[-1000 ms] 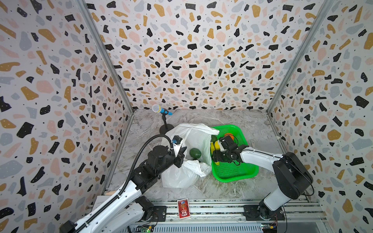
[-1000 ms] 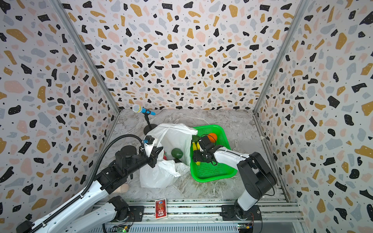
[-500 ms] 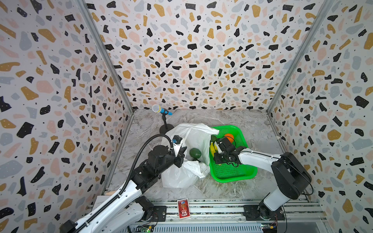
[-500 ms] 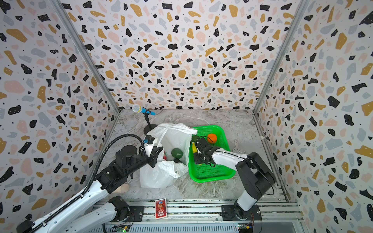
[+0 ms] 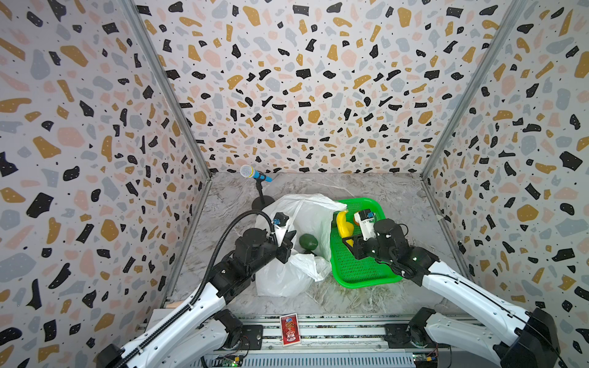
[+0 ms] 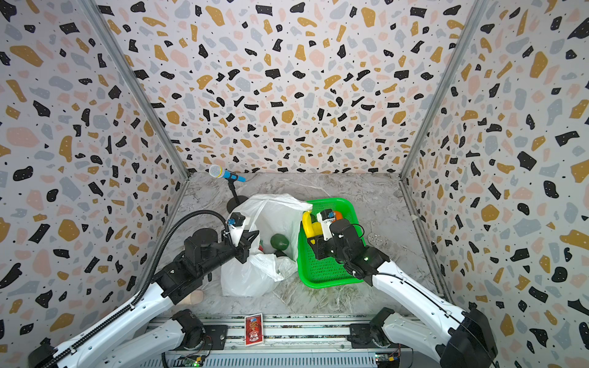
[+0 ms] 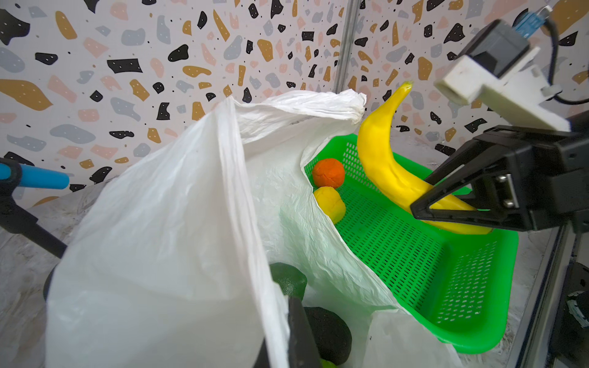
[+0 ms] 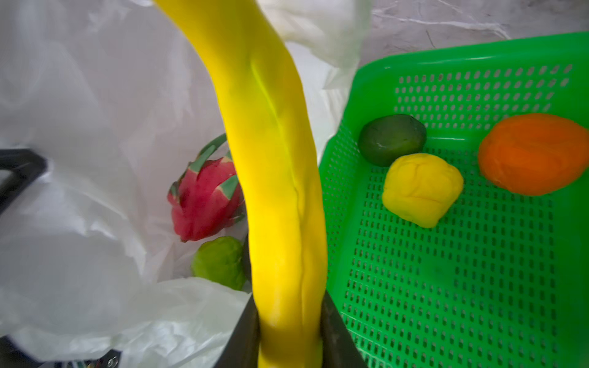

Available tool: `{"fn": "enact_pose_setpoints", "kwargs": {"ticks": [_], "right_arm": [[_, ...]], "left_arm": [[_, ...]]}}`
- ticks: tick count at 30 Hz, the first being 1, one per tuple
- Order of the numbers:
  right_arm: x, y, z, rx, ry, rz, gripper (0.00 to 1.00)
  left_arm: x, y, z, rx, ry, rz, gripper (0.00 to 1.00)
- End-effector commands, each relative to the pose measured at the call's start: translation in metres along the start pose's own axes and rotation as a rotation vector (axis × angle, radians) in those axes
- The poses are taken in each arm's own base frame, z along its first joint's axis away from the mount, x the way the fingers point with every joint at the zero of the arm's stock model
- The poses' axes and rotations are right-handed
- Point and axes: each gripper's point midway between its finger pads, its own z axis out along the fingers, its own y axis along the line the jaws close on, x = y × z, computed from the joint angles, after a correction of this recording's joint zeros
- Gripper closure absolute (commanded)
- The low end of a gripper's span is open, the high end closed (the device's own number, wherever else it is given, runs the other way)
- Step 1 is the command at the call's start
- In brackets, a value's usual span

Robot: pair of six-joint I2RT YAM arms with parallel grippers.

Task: Place the fruits into the plastic bag
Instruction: Pick up the fruit from the bin, then place the fruit in the plastic bag.

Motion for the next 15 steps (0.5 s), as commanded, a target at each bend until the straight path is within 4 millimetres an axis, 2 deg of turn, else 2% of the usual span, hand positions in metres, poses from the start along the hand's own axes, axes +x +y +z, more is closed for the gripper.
{"fn": "enact_pose_setpoints", "kwargs": {"ticks": [1,7,12,14,15], "right_arm": [[-0.001,0.024,-0.004,-0.081,0.004,-0.064,0.80],[0.004,0.051,0.015,-0.139,0.072,-0.161,0.80],[-0.017,0.065,0.043,-0.156,0.062,-0.165,0.79],[-0.023,0.072,0.058,-0.172,0.080,-0.168,0.76],[-0.025,0.076,0.067,-0.179,0.093,-0.170,0.69]], "left_arm": [[-0.022,-0.002,-0.003,0.012,-0.073,-0.002,1.00],[-0.021,-0.002,-0.003,0.012,-0.076,-0.002,1.00],[-0.021,-0.002,-0.004,0.016,-0.078,-0.008,1.00],[-0.022,-0.003,-0.004,0.017,-0.081,-0.011,1.00],[-0.022,-0.003,-0.005,0.019,-0.082,-0.013,1.00]]}}
